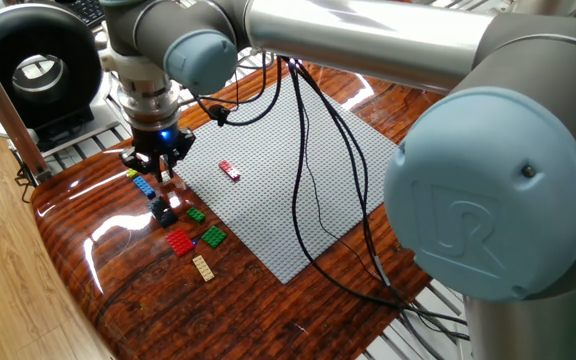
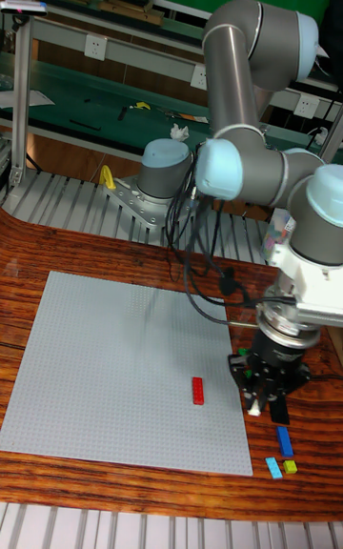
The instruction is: Build with small Lego blocks
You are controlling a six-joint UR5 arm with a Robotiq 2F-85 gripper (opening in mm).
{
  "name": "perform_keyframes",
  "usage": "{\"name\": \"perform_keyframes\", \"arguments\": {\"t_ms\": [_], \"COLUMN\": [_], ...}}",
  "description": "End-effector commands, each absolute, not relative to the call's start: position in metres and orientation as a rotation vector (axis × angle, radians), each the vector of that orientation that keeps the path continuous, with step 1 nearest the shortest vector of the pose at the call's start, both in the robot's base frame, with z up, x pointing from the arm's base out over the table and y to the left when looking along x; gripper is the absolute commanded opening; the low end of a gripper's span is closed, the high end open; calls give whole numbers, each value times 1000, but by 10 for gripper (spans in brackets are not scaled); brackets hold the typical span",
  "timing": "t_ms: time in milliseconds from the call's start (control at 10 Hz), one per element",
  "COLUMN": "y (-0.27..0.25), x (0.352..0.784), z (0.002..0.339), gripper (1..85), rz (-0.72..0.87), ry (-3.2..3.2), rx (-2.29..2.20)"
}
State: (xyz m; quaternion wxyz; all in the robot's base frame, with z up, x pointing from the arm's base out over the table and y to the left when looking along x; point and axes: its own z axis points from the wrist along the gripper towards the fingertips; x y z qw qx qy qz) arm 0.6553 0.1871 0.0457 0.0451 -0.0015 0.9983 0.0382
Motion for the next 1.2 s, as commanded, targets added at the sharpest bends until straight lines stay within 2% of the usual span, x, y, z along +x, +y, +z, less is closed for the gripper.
{"name": "perform_keyframes", "arguments": {"t_ms": [0,400,600,1100], "y": [163,142,100,98], "x": [641,643,630,622], "z": [49,48,48,47], "gripper": [13,13,13,13], "rz": [172,78,78,102], "ry": [3059,3058,3070,3092], "rx": [-71,48,-23,43]}}
